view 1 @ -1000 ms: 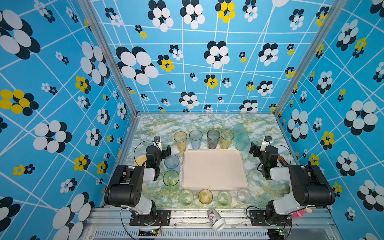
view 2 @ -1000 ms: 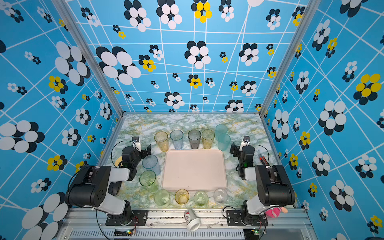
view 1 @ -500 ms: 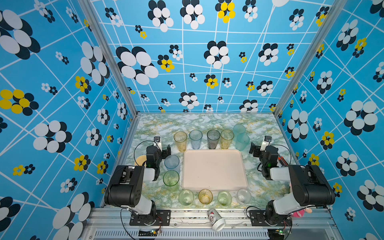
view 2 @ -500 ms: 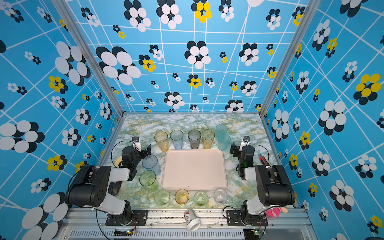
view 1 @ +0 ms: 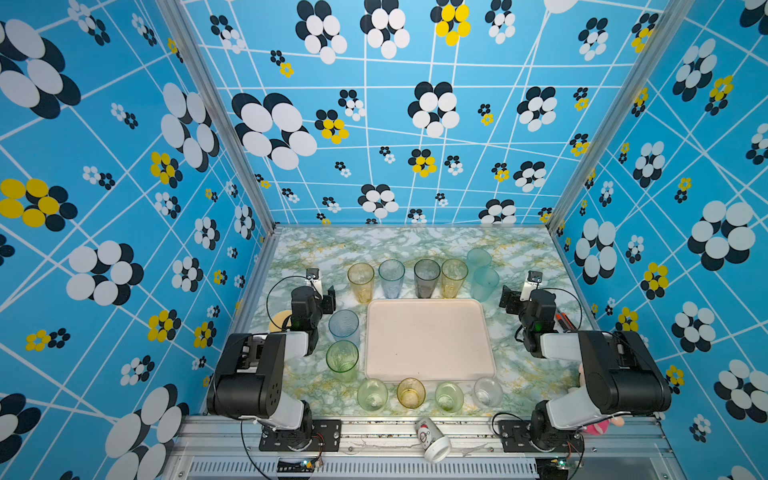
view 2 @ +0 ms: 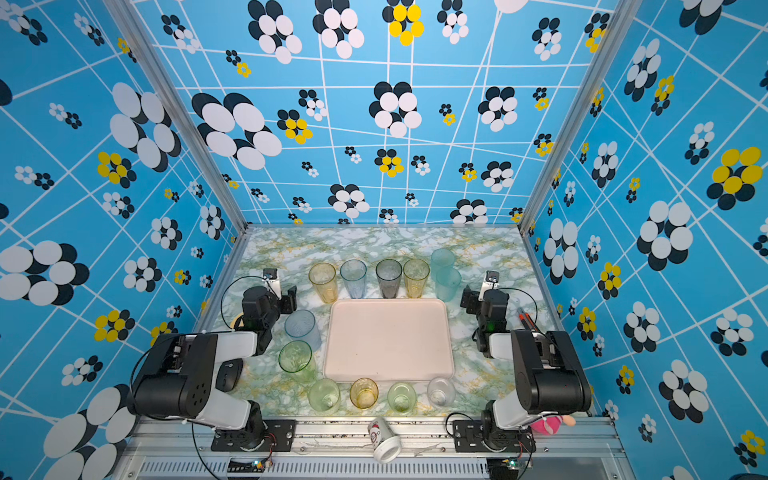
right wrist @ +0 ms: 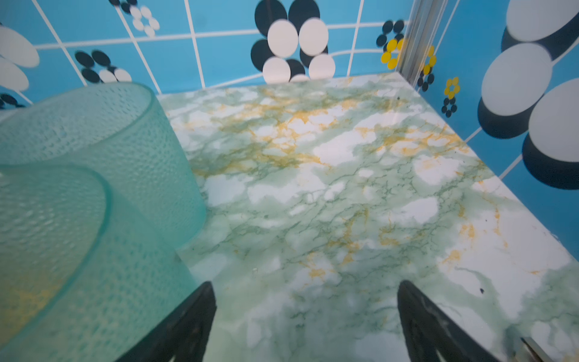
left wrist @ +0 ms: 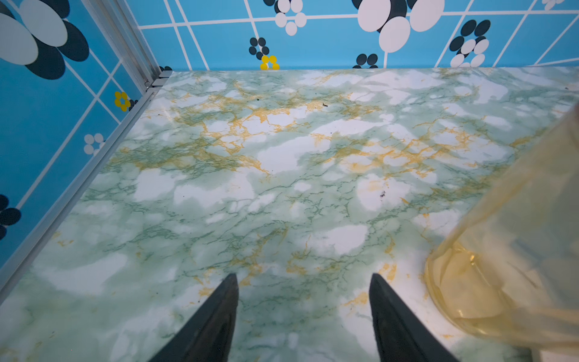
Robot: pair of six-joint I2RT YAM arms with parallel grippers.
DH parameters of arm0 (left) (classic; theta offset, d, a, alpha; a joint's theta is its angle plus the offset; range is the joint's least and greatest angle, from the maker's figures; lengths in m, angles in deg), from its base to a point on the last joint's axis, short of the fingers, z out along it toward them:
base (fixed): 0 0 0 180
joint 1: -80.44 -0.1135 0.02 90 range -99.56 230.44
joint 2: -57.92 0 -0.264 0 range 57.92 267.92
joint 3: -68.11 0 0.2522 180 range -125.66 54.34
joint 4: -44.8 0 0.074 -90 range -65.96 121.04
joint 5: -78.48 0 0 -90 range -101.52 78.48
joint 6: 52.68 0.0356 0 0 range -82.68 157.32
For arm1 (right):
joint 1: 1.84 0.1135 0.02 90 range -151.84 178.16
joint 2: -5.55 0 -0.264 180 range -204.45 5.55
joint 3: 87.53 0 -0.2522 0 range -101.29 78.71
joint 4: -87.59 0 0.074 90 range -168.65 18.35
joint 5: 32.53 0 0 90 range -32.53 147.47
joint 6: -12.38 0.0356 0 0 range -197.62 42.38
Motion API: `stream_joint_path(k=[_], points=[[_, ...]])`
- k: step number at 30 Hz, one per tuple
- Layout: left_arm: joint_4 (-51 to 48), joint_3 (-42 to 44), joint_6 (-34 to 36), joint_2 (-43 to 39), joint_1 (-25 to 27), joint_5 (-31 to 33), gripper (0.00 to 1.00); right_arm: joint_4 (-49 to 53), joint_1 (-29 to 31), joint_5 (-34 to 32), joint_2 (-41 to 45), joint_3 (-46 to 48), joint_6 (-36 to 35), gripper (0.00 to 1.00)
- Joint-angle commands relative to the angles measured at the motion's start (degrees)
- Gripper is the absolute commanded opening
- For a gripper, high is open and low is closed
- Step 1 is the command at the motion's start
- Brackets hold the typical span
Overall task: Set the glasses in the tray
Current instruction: 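Raise both arms from rest toward the cups around the tray, then lower the right gripper onto the clear textured cup nearest the robot and grasp it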
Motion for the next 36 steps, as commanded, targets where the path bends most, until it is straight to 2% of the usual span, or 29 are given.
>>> stream_joint_path(k=[1,4,6,11,14,18,22,26,33,36], points=[[-11.2,-3.87,-1.61,-7.87,-0.41,2.1,0.65,15.68,-0.19,0.64,7.9,-7.03,0.03,0.89],[-20.53,-7.63,-5.42,-14.01,0.5,2.82,0.59,24.25,-0.63,2.04,14.16,-10.03,2.42,0.86],[-27.73,-10.89,-7.13,-17.57,2.39,3.92,0.56,33.72,-0.57,3.83,17.64,-13.21,5.25,0.82],[-43.66,-20.08,-8.36,-26.61,7.49,8.88,0.56,58.3,0.38,7.44,26.61,-20.91,10.86,0.72],[-54.82,-27.04,-8.87,-27.36,8.07,8.02,0.56,71.37,3.9,7.47,32.32,-24.76,12.33,0.64],[-66.59,-33.47,-8.87,-25.74,9.0,6.07,0.53,87.66,8.71,6.04,35.27,-30.33,15.04,0.56],[-70.96,-35.69,-9.69,-25.04,9.34,4.73,0.5,99.84,13.09,7.02,34.36,-33.57,18.59,0.44],[-74.54,-38.79,-10.05,-23.3,9.6,2.92,0.48,110.39,22.1,4.11,33.76,-34.15,24.58,0.37],[-81.0,-43.25,-8.07,-18.93,11.66,2.5,0.47,121.57,37.17,1.42,33.54,-31.12,37.14,0.28],[-81.17,-43.43,-8.14,-18.42,11.97,2.11,0.47,122.27,42.11,1.63,32.65,-29.54,41.28,0.27]])
